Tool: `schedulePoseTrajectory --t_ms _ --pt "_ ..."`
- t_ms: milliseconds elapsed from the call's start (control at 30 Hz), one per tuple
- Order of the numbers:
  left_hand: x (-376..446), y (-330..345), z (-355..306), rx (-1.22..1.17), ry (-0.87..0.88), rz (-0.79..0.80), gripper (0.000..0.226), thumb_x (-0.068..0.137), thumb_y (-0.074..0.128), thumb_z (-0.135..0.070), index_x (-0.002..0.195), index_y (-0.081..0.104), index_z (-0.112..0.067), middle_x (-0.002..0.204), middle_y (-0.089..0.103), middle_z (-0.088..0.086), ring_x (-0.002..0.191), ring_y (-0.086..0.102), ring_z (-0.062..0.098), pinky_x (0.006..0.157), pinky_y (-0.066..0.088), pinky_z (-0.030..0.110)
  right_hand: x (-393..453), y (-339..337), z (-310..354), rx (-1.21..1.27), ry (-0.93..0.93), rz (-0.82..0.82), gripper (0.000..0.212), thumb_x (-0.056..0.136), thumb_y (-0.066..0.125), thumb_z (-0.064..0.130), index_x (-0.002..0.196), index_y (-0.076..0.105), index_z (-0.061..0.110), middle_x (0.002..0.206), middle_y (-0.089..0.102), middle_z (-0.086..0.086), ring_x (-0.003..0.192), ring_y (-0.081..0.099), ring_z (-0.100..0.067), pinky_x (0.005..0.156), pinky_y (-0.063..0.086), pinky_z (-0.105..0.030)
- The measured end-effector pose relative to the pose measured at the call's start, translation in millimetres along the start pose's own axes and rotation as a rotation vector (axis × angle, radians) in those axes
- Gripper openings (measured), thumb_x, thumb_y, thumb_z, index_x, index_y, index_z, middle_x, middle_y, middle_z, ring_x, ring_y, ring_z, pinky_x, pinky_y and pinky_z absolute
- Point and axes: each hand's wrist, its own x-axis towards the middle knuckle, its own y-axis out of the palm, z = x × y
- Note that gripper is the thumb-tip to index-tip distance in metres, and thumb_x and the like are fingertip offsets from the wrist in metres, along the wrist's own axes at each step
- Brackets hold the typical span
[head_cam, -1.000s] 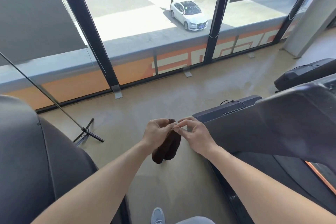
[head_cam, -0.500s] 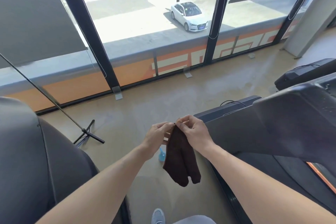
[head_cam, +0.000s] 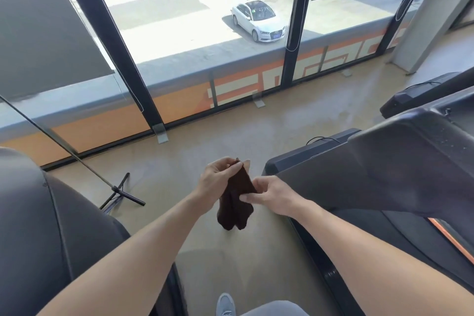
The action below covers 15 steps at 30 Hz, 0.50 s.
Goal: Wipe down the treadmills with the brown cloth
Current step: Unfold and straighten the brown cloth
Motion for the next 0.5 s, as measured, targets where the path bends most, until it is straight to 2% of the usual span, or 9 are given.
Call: schedulePoseTrajectory --t_ms 67,133,233,300,400,500 --pt "6 -5 -13 -0.077 0.022 -0.007 0.011 0.092 0.076 -0.024 0.084 0.072 -0.018 0.082 0.064 0.006 0.079 0.059 0.02 0.067 0.047 0.027 -3 3 -7 -0.067 0.007 0.074 0.027 0.086 0.082 0.037 0.109 0.072 0.027 0.101 0.075 0.011 0.098 0.069 -0.003 0.083 0.049 -0.021" --pt "11 -12 -27 -0.134 0.044 -0.029 0.01 0.096 0.071 -0.019 0.088 0.069 -0.014 0.079 0.065 0.005 0.076 0.061 0.017 0.064 0.05 0.023 -5 11 -15 -0.093 0.027 0.09 0.033 0.086 0.081 0.037 0.116 0.068 0.032 0.108 0.073 0.016 0.105 0.065 0.001 0.086 0.046 -0.018" --pt "14 -29 -40 -0.203 0.051 -0.09 0.012 0.097 0.069 -0.017 0.085 0.069 -0.016 0.077 0.066 0.003 0.069 0.064 0.014 0.06 0.053 0.022 -4 20 -36 -0.171 0.105 0.095 0.033 0.082 0.079 0.041 0.112 0.066 0.035 0.108 0.074 0.018 0.106 0.067 -0.002 0.097 0.052 -0.032" --pt "16 -47 -39 -0.174 0.057 -0.121 0.019 0.098 0.069 -0.019 0.079 0.071 -0.021 0.075 0.067 0.001 0.069 0.064 0.013 0.062 0.052 0.023 -3 24 -51 -0.296 0.161 0.091 0.032 0.08 0.073 0.047 0.108 0.065 0.036 0.105 0.074 0.015 0.104 0.067 -0.009 0.097 0.053 -0.04" --pt "18 -71 -21 0.107 0.078 -0.19 0.02 0.099 0.068 -0.027 0.08 0.072 -0.023 0.077 0.066 0.001 0.073 0.061 0.013 0.065 0.047 0.026 -4 24 -59 -0.648 0.221 -0.067 0.022 0.09 0.062 0.045 0.11 0.063 0.035 0.106 0.062 0.003 0.105 0.056 -0.024 0.092 0.047 -0.037" --pt "18 -86 13 0.284 0.025 -0.31 0.017 0.1 0.067 -0.029 0.088 0.07 -0.017 0.08 0.065 0.003 0.074 0.059 0.015 0.066 0.044 0.029 0 22 -61 -0.926 0.169 -0.297 0.023 0.101 0.049 0.037 0.116 0.065 0.029 0.113 0.065 0.002 0.111 0.051 -0.024 0.096 0.04 -0.038"
